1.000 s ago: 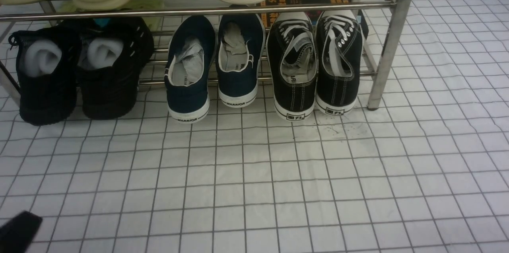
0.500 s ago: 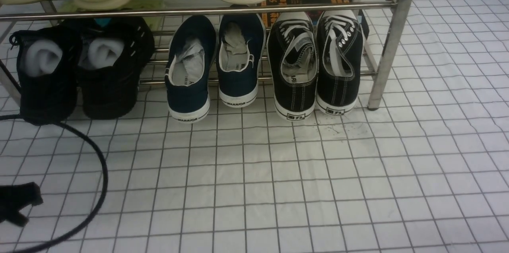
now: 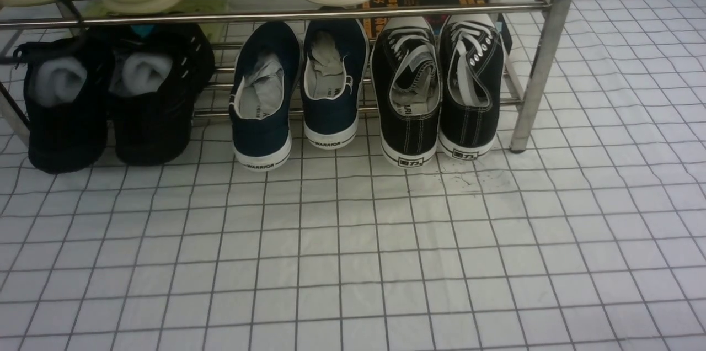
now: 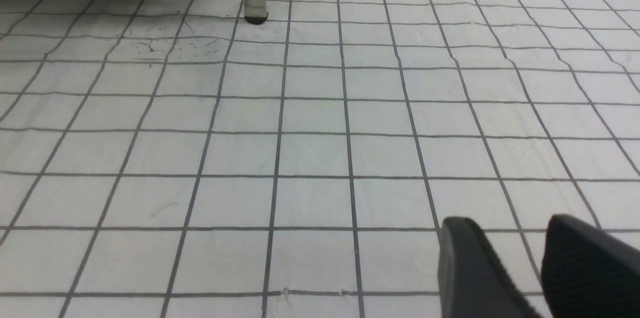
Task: Take the shoes off the shelf with your hand from the white checkered tablecloth.
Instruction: 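Grasp the leftmost shoe on the bottom shelf of the shoe rack with the left gripper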
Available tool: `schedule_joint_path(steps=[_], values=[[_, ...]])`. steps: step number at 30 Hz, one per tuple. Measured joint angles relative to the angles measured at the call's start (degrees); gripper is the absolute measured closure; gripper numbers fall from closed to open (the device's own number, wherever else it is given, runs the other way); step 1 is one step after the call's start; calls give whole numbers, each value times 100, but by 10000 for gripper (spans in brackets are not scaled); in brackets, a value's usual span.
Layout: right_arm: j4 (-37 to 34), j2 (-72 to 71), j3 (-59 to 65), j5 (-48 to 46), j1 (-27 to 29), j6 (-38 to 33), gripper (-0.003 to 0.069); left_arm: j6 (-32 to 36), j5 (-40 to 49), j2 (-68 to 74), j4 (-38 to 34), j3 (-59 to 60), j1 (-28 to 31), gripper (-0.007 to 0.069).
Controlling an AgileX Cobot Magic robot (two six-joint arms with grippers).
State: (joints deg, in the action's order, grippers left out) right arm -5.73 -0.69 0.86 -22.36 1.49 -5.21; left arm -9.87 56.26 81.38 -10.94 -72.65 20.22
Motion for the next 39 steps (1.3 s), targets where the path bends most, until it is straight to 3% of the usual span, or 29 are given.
schedule_joint_path(steps=[6, 10, 17, 22, 29, 33, 35, 36, 37, 39], values=[[0, 0, 0, 0, 0, 0, 420, 558, -1167, 474, -1723, -22, 239, 568], [0, 0, 0, 0, 0, 0, 420, 589, -1686, 685, -1905, -28, 244, 477], [0, 0, 0, 0, 0, 0, 420, 593, -2528, 1167, -1836, -28, 243, 201], [0, 0, 0, 0, 0, 0, 420, 730, -2737, 1460, -1819, -28, 110, 158], [0, 0, 0, 0, 0, 0, 420, 1053, -3257, 1885, -1819, -28, -329, 197], [0, 0, 0, 0, 0, 0, 420, 1059, -3328, 2070, -1812, -32, -394, 317], [0, 0, 0, 0, 0, 0, 420, 1059, -3256, 2109, -1740, -32, -394, 455], [0, 0, 0, 0, 0, 0, 420, 1059, -3243, 2109, -1732, -37, -394, 455], [0, 0, 0, 0, 0, 0, 420, 1059, -3138, 2109, -1599, -45, -394, 541], [0, 0, 0, 0, 0, 0, 420, 1059, -2995, 2078, -1412, -52, -387, 579]])
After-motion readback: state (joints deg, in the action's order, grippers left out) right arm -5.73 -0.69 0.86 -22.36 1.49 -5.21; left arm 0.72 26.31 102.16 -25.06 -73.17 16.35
